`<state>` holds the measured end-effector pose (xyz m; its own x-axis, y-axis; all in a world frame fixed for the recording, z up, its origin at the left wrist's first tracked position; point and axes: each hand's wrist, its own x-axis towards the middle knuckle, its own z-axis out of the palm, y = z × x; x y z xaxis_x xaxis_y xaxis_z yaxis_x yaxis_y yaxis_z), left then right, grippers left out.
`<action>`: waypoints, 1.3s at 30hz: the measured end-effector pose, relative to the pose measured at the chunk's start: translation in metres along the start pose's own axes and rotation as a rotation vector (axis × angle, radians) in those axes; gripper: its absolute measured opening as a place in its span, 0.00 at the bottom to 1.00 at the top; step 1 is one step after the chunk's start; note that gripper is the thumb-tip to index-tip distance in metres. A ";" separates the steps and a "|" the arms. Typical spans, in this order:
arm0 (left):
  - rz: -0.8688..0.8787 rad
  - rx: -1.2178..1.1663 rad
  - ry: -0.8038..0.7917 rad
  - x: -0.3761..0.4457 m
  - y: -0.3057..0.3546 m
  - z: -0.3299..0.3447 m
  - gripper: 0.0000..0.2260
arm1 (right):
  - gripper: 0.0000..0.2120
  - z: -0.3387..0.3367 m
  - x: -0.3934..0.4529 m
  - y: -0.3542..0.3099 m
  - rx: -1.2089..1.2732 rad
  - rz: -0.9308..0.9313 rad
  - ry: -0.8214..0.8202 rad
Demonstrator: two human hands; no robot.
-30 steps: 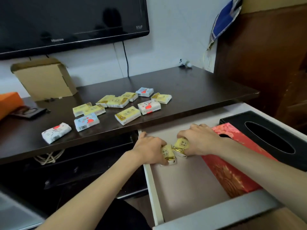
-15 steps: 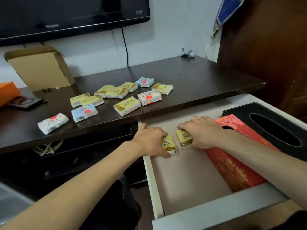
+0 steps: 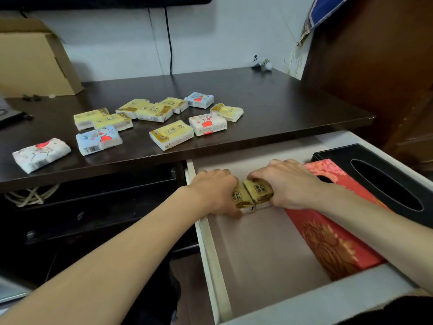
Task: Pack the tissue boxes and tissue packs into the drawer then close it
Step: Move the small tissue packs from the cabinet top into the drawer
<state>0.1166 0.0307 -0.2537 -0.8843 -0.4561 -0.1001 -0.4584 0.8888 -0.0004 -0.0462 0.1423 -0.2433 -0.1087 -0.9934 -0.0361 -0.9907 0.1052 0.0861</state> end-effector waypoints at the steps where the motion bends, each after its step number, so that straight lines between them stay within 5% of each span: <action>1: 0.002 -0.005 0.003 0.001 0.002 0.000 0.28 | 0.25 -0.001 -0.001 -0.001 0.000 0.001 -0.004; 10: -0.013 -0.018 0.042 -0.004 0.009 -0.003 0.32 | 0.25 0.000 -0.002 -0.002 -0.011 -0.007 0.020; 14: -0.039 -0.070 0.099 -0.019 0.004 -0.027 0.32 | 0.26 -0.015 -0.007 -0.001 0.260 0.037 0.028; 19: -0.061 -0.211 0.484 -0.050 -0.030 -0.066 0.15 | 0.06 -0.052 -0.001 -0.004 0.641 0.091 0.336; 22: -0.147 -0.180 0.652 -0.060 -0.062 -0.071 0.16 | 0.06 -0.080 0.022 -0.018 0.811 0.071 0.379; 26: -0.260 -0.162 0.504 -0.064 -0.092 -0.063 0.22 | 0.06 -0.102 0.069 -0.039 0.817 0.031 0.366; 37: -0.439 -0.088 0.518 -0.087 -0.112 -0.057 0.21 | 0.07 -0.119 0.194 -0.091 0.703 -0.016 0.266; 39: -0.437 -0.096 0.546 -0.088 -0.116 -0.059 0.22 | 0.14 -0.118 0.213 -0.105 0.649 -0.001 0.218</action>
<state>0.2426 -0.0345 -0.1866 -0.5238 -0.7505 0.4028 -0.7655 0.6222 0.1638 0.0445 -0.0854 -0.1425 -0.1564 -0.9728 0.1710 -0.8464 0.0428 -0.5308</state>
